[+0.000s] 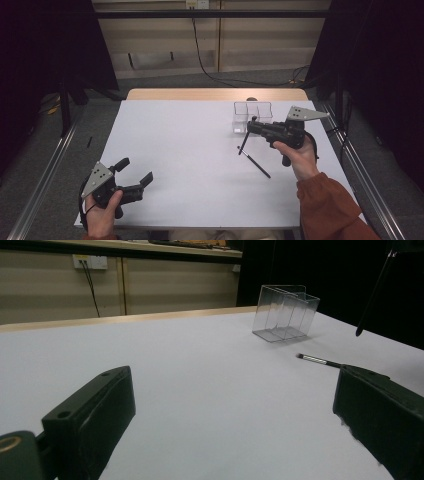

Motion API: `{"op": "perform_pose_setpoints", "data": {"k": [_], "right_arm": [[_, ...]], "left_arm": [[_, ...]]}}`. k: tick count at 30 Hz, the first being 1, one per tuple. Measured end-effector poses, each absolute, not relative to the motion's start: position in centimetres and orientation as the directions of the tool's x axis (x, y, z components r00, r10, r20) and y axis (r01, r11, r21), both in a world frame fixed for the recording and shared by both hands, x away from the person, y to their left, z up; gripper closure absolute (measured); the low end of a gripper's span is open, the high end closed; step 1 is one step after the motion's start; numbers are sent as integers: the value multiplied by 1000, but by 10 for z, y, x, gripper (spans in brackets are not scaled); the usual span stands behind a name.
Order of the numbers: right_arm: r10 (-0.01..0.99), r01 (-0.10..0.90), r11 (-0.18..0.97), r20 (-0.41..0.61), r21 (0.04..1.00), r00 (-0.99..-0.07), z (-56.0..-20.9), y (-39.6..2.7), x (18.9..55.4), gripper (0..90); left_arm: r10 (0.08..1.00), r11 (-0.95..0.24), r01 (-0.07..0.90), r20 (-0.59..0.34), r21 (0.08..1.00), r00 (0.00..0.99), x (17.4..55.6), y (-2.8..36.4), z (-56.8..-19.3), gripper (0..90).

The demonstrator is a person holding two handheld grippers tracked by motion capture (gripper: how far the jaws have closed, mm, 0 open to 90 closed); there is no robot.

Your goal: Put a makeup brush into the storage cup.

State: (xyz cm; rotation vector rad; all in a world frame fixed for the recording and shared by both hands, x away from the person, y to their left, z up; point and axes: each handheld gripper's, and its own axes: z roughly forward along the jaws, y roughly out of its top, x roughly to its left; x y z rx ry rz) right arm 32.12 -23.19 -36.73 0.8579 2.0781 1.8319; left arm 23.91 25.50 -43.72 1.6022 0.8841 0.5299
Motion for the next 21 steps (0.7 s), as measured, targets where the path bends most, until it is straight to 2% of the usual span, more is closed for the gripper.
{"op": "perform_pose_setpoints", "data": {"k": [21], "right_arm": [[620, 234, 31, 165, 972, -767, -331, -246, 353, 844]], "left_arm": [[784, -69, 263, -111, 962, 611, 237, 253, -438, 31]]}}
